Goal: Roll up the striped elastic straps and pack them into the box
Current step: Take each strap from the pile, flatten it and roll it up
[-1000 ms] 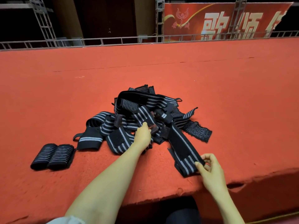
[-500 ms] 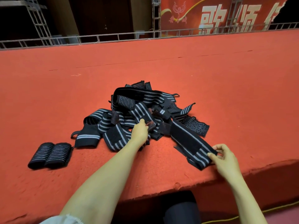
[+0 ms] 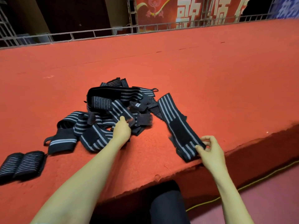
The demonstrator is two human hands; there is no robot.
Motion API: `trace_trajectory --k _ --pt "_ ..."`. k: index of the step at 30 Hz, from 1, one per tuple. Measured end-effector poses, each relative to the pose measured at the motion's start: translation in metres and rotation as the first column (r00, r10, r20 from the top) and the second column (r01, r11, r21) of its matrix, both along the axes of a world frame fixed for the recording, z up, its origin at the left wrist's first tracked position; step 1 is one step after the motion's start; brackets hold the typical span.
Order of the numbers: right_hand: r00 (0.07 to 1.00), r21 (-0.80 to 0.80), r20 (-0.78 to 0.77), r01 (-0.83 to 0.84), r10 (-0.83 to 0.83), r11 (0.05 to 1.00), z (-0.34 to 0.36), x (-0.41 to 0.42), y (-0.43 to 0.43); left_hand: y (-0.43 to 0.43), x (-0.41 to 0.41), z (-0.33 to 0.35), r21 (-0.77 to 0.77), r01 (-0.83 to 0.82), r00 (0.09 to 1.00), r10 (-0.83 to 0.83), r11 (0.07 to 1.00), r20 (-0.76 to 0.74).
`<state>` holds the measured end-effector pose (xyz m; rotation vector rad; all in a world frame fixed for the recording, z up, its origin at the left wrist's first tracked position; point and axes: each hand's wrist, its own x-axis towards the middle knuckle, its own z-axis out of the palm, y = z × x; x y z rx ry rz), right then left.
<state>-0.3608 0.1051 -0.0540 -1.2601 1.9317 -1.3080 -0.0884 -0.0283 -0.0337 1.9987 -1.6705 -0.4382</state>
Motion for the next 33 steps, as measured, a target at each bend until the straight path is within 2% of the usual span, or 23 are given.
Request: trace_trajectory --k 2,3,4,6,8,10,11,13,14,16,18,20,22,24,25,27,28,29,31,33 --pt "0.991 0.0 0.095 -0.094 0.094 0.996 0.002 0.019 0.0 0.006 -0.004 0.002 -0.005 0.027 1.0 -0.027 1.0 0.015" --pt "0.967 -0.016 0.222 -0.124 0.125 0.992 0.003 0.029 0.0 0.01 -0.004 0.002 -0.042 0.06 0.997 -0.058 0.997 0.051" --pt "0.913 -0.039 0.383 -0.14 0.144 0.989 0.006 0.04 0.001 0.015 -0.005 0.001 -0.112 0.109 0.99 -0.098 0.988 0.104" --pt "0.726 -0.093 0.667 -0.144 0.169 0.985 0.012 0.062 0.004 0.034 -0.01 -0.002 -0.289 0.205 0.976 -0.176 0.935 0.125" --pt "0.542 -0.136 0.818 -0.141 0.192 0.981 0.015 0.08 0.008 0.063 -0.018 -0.002 -0.413 0.253 0.961 -0.277 0.875 0.002" --pt "0.443 -0.174 0.866 -0.17 0.233 0.97 0.016 0.094 0.012 0.095 -0.022 0.003 -0.392 0.269 0.9 -0.375 0.88 -0.222" --pt "0.421 -0.185 0.872 -0.193 0.252 0.963 0.015 0.099 0.014 0.109 -0.022 0.008 -0.319 0.288 0.836 -0.4 0.903 -0.375" --pt "0.406 -0.196 0.867 -0.258 0.29 0.946 0.013 0.109 0.017 0.126 -0.019 0.015 -0.209 0.321 0.594 -0.368 0.924 -0.715" --pt "0.413 -0.197 0.856 -0.298 0.312 0.934 0.012 0.112 0.018 0.129 -0.015 0.016 -0.185 0.302 0.477 -0.317 0.935 -0.82" --pt "0.444 -0.183 0.825 -0.376 0.35 0.908 0.009 0.117 0.019 0.129 -0.007 0.016 -0.141 0.238 0.316 -0.214 0.961 -0.924" --pt "0.5 -0.144 0.784 -0.429 0.367 0.892 0.007 0.121 0.018 0.13 -0.001 0.013 -0.077 0.222 0.239 -0.131 0.972 -0.962" --pt "0.582 -0.092 0.721 -0.459 0.377 0.884 0.002 0.123 0.014 0.132 0.005 0.012 -0.046 0.232 0.291 -0.115 0.972 -0.95" --pt "0.652 -0.055 0.67 -0.433 0.355 0.9 -0.002 0.125 0.008 0.134 0.011 0.006 -0.054 0.225 0.443 -0.152 0.973 -0.884" --pt "0.73 -0.022 0.63 -0.324 0.265 0.946 -0.003 0.126 0.003 0.137 0.016 0.001 -0.129 0.22 0.624 -0.241 0.967 -0.743" --pt "0.814 -0.008 0.542 -0.244 0.209 0.97 -0.003 0.125 0.001 0.138 0.017 -0.001 -0.177 0.233 0.698 -0.291 0.956 -0.655" --pt "0.968 -0.017 0.184 -0.171 0.171 0.985 -0.003 0.12 -0.003 0.142 0.019 -0.001 -0.238 0.265 0.779 -0.353 0.934 -0.518" --pt "0.975 -0.049 0.003 -0.221 0.221 0.974 -0.002 0.118 -0.004 0.144 0.021 0.001 -0.26 0.278 0.809 -0.371 0.925 -0.457" --pt "0.938 -0.062 -0.137 -0.329 0.318 0.942 0.002 0.118 -0.005 0.146 0.022 0.005 -0.291 0.289 0.835 -0.389 0.912 -0.39" --pt "0.807 -0.02 -0.286 -0.544 0.516 0.839 0.009 0.121 -0.008 0.144 0.03 0.011 -0.374 0.317 0.881 -0.417 0.872 -0.224" --pt "0.699 0.037 -0.423 -0.623 0.577 0.782 0.013 0.123 -0.015 0.141 0.04 0.016 -0.442 0.35 0.908 -0.415 0.826 -0.056"
